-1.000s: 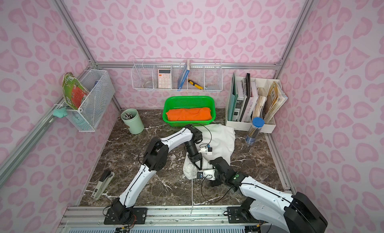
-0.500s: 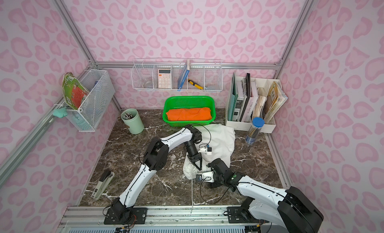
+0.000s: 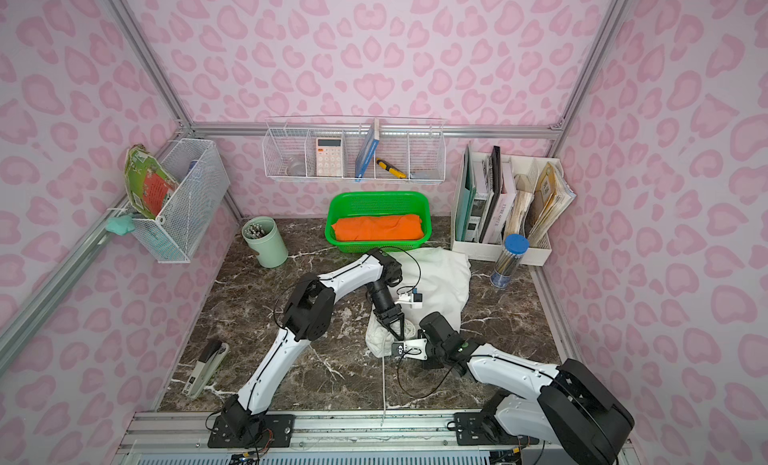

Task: Roll up the shorts
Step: Roll the shorts at the center of the board.

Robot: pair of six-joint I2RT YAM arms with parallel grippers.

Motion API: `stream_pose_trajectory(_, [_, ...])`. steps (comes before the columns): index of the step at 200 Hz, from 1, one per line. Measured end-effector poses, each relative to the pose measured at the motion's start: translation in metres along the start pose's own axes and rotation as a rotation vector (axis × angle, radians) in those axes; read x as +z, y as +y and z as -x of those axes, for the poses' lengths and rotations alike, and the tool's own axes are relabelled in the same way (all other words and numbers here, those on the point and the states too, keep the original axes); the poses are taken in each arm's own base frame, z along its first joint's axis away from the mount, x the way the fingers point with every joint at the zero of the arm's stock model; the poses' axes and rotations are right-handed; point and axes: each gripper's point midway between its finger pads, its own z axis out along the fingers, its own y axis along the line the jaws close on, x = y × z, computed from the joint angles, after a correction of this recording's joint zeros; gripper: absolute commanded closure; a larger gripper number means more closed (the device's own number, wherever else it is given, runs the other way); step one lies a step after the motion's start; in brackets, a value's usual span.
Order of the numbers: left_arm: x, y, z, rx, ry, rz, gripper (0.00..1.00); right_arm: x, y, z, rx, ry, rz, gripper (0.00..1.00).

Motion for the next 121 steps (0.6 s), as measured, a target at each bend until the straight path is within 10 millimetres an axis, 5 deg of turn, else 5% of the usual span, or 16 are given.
stream_pose_trajectory(9, [-0.005,0.000,-0.002,-0.003,-0.018,0.007,0.28,-0.002,-0.004,0.000,0.022,-0.010,-0.006,1.00])
stream_pose_trajectory(17, [-0.010,0.001,-0.003,-0.018,-0.037,0.014,0.07,-0.005,-0.008,-0.001,0.045,-0.018,-0.012,1.00])
stream_pose_trajectory(26, [-0.018,0.002,-0.004,-0.024,-0.068,0.025,0.01,-0.007,-0.013,-0.001,0.066,-0.023,-0.021,1.00])
stream_pose_trajectory(69, [-0.060,0.005,-0.013,-0.061,-0.213,0.111,0.01,-0.014,-0.024,-0.004,0.150,-0.041,-0.010,1.00])
stream_pose_trajectory(121, [-0.120,-0.013,-0.029,-0.024,-0.445,0.298,0.02,-0.014,-0.035,-0.002,0.308,-0.087,0.111,1.00])
